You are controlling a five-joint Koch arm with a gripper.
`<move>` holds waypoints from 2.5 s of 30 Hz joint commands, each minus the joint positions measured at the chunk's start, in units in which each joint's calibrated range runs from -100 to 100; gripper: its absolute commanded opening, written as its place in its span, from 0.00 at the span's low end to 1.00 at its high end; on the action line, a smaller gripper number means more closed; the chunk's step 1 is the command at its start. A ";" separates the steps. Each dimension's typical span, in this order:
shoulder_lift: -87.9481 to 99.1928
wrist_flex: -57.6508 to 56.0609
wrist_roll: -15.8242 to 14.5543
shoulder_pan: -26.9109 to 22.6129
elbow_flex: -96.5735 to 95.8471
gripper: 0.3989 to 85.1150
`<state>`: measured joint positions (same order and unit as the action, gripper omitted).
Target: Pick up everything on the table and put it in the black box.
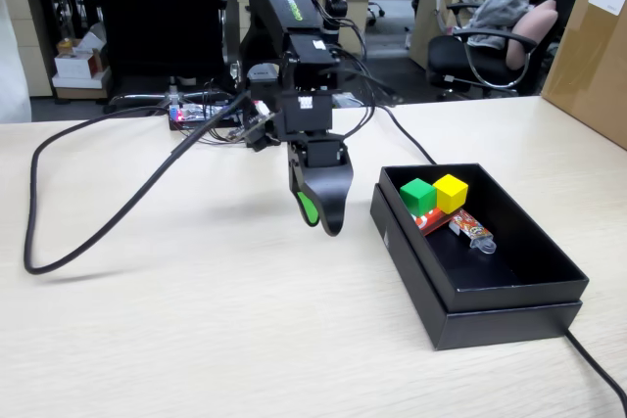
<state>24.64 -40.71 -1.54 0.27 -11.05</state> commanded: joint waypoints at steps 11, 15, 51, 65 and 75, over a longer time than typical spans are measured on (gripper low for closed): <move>20.52 14.75 1.32 -0.59 -19.50 0.46; 28.20 20.19 1.56 -0.54 -29.11 0.46; 43.12 46.88 2.88 0.10 -68.46 0.58; 41.17 47.58 -1.07 0.10 -68.64 0.57; 41.28 48.01 -1.07 0.39 -69.09 0.57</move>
<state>67.07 7.89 -2.27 0.66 -80.09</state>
